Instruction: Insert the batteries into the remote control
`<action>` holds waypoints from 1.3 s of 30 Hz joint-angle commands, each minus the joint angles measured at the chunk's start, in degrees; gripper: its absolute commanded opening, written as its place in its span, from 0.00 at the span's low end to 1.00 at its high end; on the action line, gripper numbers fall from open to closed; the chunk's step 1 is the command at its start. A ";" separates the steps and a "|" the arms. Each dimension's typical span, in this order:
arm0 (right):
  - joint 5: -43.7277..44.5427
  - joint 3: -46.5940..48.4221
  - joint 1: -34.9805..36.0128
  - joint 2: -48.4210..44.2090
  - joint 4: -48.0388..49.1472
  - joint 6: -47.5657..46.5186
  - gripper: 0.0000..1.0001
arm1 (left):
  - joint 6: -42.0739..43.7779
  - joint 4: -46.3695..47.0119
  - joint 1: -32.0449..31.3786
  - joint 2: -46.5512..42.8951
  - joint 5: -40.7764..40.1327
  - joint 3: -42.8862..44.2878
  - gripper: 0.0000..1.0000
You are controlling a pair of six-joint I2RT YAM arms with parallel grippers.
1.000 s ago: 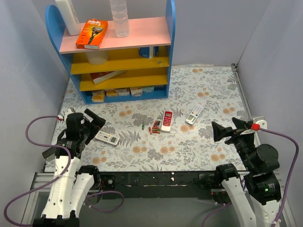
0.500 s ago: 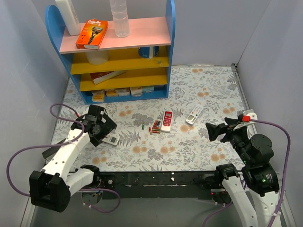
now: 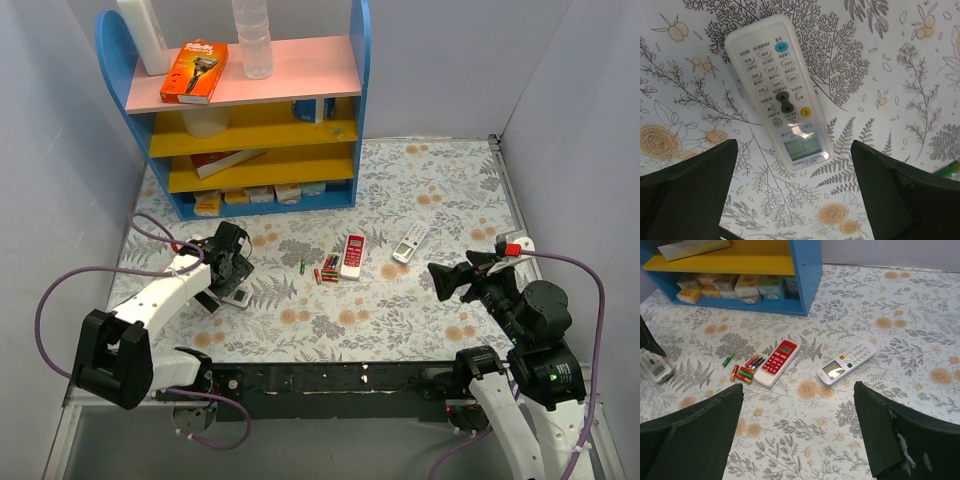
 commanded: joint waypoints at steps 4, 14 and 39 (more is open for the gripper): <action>-4.76 -1.21 0.55 0.96 3.29 -0.49 0.98 | -4.81 4.12 -0.28 5.90 -6.05 -1.46 0.98; -6.09 -0.78 0.99 1.84 2.85 -0.93 0.98 | -5.60 7.99 -0.28 6.78 -3.15 -5.86 0.81; -29.53 3.70 1.78 26.51 6.45 15.20 0.98 | 21.20 46.01 -6.25 -11.50 34.60 -7.35 0.16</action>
